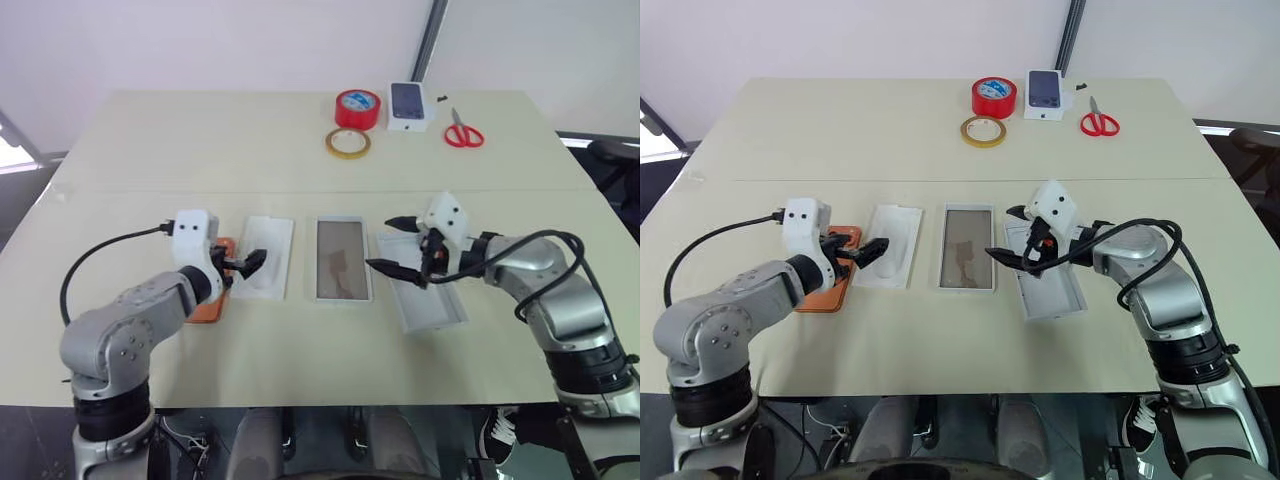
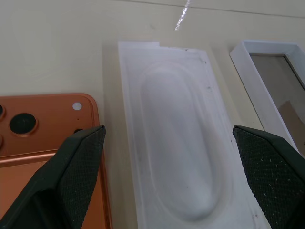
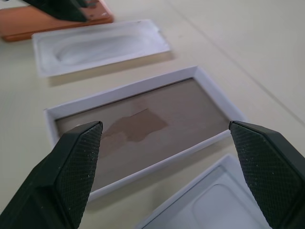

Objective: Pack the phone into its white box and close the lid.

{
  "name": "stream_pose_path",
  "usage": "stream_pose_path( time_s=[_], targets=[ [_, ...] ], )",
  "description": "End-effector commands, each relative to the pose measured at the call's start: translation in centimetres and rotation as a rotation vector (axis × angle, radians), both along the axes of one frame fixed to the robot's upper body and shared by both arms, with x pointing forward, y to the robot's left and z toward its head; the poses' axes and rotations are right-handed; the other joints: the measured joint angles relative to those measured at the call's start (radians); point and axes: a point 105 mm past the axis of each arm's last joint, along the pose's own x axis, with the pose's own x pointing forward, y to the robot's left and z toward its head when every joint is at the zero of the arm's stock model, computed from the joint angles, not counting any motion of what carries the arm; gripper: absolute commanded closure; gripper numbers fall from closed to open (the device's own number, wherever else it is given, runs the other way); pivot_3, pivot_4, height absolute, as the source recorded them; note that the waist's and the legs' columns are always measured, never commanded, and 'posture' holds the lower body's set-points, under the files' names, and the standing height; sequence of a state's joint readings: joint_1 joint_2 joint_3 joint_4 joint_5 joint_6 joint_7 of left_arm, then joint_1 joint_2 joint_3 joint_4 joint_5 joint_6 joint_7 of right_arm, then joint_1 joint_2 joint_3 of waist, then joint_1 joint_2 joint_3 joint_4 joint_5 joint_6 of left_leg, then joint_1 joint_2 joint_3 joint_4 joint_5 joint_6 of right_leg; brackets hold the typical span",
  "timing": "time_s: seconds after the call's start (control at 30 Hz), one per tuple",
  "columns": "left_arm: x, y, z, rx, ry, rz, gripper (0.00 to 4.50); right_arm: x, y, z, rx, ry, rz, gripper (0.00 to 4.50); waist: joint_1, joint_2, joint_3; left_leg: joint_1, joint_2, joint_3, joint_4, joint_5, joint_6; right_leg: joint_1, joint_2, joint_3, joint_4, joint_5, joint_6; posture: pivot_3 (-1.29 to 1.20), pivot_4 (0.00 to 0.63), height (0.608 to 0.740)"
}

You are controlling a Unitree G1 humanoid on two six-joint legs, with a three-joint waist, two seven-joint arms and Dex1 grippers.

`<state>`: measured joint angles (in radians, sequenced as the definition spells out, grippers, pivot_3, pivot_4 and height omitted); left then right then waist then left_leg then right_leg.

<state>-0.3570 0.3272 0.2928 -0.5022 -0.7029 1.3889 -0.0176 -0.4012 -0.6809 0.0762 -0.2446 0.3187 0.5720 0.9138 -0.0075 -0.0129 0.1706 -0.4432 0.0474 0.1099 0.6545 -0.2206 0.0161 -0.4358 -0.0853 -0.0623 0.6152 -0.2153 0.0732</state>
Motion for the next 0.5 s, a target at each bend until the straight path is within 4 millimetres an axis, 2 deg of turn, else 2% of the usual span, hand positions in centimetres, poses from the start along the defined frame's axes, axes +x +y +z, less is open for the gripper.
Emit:
stream_pose_path(
  time_s=[0.03, 0.2, 0.37, 0.4, 0.43, 0.5],
  targets=[
    [0.2, 0.0, 0.2, -0.006, 0.050, -0.010, 0.00, -0.7, 0.5, 1.3, -0.005, -0.063, 0.042, 0.06, -0.001, 0.000, 0.000, 0.000, 0.000, 0.000, 0.000, 0.000, 0.000, 0.000, 0.000, 0.000, 0.000, 0.000, 0.000, 0.00, 0.150, 0.740],
    [0.3, -0.2, -0.6, -0.012, 0.136, -0.030, 0.00, -1.4, 0.7, 1.3, -0.021, -0.069, 0.059, 0.06, -0.001, 0.000, 0.000, 0.000, 0.000, 0.000, 0.000, 0.000, 0.000, 0.000, 0.001, 0.000, 0.000, 0.000, 0.000, 0.00, 0.150, 0.740],
    [0.3, -0.7, -1.3, -0.050, 0.196, -0.054, 0.00, -3.3, 1.5, 1.0, -0.076, -0.046, 0.150, 0.06, -0.001, 0.000, 0.000, 0.000, 0.000, -0.001, 0.000, 0.000, 0.000, 0.000, 0.001, 0.000, 0.000, 0.000, 0.000, 0.00, 0.150, 0.740],
    [0.4, -0.6, -1.3, -0.052, 0.198, -0.045, 0.52, -3.6, 1.6, 1.0, -0.080, -0.038, 0.164, 0.00, -0.001, 0.000, 0.000, 0.000, 0.000, -0.001, 0.000, 0.000, 0.000, 0.000, 0.001, 0.000, 0.000, 0.000, 0.000, 0.00, 0.150, 0.740],
    [0.5, -0.4, -1.4, -0.053, 0.201, -0.033, 0.77, -3.9, 1.8, 0.9, -0.090, -0.027, 0.180, 0.00, -0.001, 0.000, 0.000, 0.001, 0.000, -0.001, 0.000, 0.000, 0.000, 0.000, 0.001, 0.000, 0.000, 0.000, 0.000, 0.00, 0.150, 0.740],
    [0.7, 0.0, -1.6, -0.052, 0.204, -0.014, 1.70, -4.4, 2.1, 0.5, -0.117, -0.013, 0.206, 0.00, -0.001, 0.000, 0.000, 0.001, 0.001, -0.001, 0.000, 0.000, 0.000, 0.001, 0.001, 0.000, 0.000, 0.000, 0.000, 0.00, 0.150, 0.740]
  ],
)
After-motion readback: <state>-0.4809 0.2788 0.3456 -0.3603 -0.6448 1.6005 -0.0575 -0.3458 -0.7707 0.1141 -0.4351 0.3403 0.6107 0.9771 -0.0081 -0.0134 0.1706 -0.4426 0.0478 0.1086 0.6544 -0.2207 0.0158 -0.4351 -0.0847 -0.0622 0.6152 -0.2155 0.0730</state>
